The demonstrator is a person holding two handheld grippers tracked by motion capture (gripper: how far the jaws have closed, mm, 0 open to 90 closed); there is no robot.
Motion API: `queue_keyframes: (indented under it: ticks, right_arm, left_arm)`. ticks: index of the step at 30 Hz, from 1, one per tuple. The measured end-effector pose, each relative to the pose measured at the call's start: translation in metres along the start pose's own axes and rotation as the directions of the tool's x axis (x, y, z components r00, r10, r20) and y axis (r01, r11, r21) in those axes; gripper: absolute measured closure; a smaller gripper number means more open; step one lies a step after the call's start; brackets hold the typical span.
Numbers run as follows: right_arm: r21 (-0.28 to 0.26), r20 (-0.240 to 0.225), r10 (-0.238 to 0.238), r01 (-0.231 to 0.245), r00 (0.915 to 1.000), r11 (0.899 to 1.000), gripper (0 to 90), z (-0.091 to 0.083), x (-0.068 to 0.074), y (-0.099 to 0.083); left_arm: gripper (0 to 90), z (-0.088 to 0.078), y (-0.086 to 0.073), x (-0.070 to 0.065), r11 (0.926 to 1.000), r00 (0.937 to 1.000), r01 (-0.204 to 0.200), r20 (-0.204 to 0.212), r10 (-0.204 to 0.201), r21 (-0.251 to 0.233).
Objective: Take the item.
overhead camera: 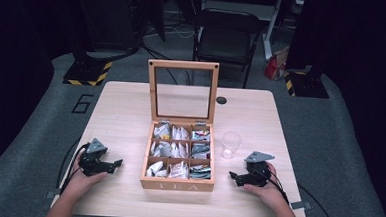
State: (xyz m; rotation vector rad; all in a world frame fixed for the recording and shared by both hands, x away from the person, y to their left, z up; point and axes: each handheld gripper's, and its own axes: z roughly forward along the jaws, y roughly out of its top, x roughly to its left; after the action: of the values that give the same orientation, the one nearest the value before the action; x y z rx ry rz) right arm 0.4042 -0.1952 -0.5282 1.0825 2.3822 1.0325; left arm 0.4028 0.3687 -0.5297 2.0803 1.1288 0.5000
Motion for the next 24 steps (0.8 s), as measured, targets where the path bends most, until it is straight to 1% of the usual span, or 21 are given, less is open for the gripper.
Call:
queue_keyframes:
  ticks: [2,3,6,15,16,18,19,20,21,22,24]
  right_arm:
    - [-0.001,0.001,0.001,-0.001,1.0,1.0,10.4,0.0001,0.0001,0.0]
    - [0.0,0.001,0.001,-0.001,1.0,1.0,10.4,0.0,0.0,0.0]
    - [0.0,0.0,0.0,0.0,1.0,1.0,10.4,0.0,0.0,0.0]
    - [0.0,0.0,0.0,0.0,1.0,1.0,10.5,0.0,0.0,0.0]
    - [0.0,0.0,0.0,0.0,1.0,1.0,10.5,0.0,0.0,0.0]
    - [0.0,0.0,0.0,0.0,1.0,1.0,10.6,0.0,0.0,0.0]
    - [0.0,0.0,0.006,-0.006,1.0,1.0,11.0,-0.0002,0.0005,-0.0002]
    - [0.001,-0.003,0.0,0.0,1.0,1.0,11.6,-0.0007,0.0,-0.0005]
    - [-0.008,0.007,0.01,-0.01,0.9999,1.0,13.2,-0.0011,0.0005,-0.001]
    - [-0.008,0.007,0.01,-0.01,0.9999,1.0,13.2,-0.0011,0.0005,-0.001]
    - [-0.007,-0.004,0.003,-0.003,1.0,1.0,14.0,-0.002,-0.0002,-0.0013]
  left_arm:
    - [13.7,0.0,0.0,0.0,1.0,1.0,0.001,0.0,-0.001,0.0]
    - [13.7,-0.0002,-0.0001,-0.0006,1.0,1.0,0.007,0.003,-0.007,0.003]
    - [13.7,0.0,0.0,-0.0001,1.0,1.0,0.0,0.0,0.0,0.0]
    - [13.7,0.0,0.0,0.0,1.0,1.0,-0.001,-0.001,0.001,0.0]
    - [13.7,0.0,-0.0001,-0.0004,1.0,1.0,0.005,0.001,-0.005,-0.001]
    - [13.7,0.0,0.0,-0.0001,1.0,1.0,0.001,0.0,-0.001,0.0]
    - [13.7,0.0,0.0,0.0,1.0,1.0,0.0,-0.001,0.0,0.0]
    - [13.7,0.0,0.0,-0.0003,1.0,1.0,0.005,0.0,-0.005,-0.001]
    - [13.8,0.0001,0.0,0.0,1.0,1.0,0.001,0.0,-0.001,-0.001]
    - [13.8,0.0,0.0,0.0,1.0,1.0,0.0,-0.001,0.0,0.0]
    - [13.7,0.0,0.0,-0.0002,1.0,1.0,0.003,0.001,-0.003,0.0]
